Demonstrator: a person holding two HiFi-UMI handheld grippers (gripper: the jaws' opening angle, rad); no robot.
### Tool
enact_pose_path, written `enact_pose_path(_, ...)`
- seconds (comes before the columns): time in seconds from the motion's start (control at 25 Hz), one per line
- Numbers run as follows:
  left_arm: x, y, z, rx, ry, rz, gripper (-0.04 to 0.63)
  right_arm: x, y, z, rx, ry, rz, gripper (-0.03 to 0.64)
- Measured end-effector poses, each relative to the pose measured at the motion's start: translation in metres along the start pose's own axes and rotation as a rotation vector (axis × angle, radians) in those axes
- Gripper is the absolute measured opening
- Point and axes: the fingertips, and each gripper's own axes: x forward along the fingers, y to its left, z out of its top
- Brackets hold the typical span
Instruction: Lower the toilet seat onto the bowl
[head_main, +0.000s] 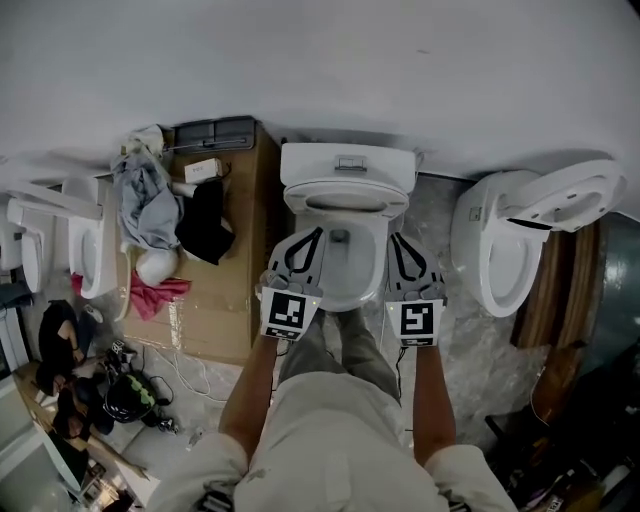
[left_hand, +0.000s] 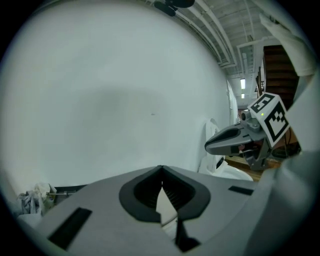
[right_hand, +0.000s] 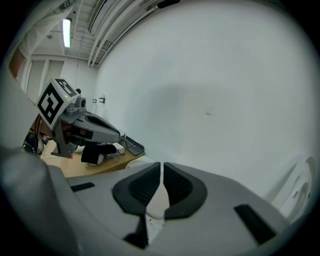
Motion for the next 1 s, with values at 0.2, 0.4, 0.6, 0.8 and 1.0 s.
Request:
enact_pose_path(0.2, 0.015, 0.004, -0.012, -0.006, 0.006, 0.036, 0.012, 0.017, -0.006, -0.013, -0.027, 0.005, 0.036, 0.032)
enact_pose_path(0.4, 0.03, 0.012, -0.028, -0.008, 0.027, 0.048, 0.012, 0.043, -0.007, -0.024, -0.076, 0.013, 0.058, 0.049)
enact_pose_path(0.6, 0.047, 0.018, -0.041, -0.006, 0.045, 0.045, 0.017, 0.069, -0.01, -0.034, -0.126, 0.029, 0.069, 0.058)
enact_pose_path(0.8, 0.061, 0.025, -0.052, 0.004, 0.062, 0.044, 0.028, 0.091, -0.012, -0.055, -0.172, 0.063, 0.069, 0.081)
enact_pose_path(1.0, 0.075, 0.029, -0.062, 0.013, 0.077, 0.038, 0.053, 0.11, -0.015, -0.067, -0.212, 0.094, 0.085, 0.103)
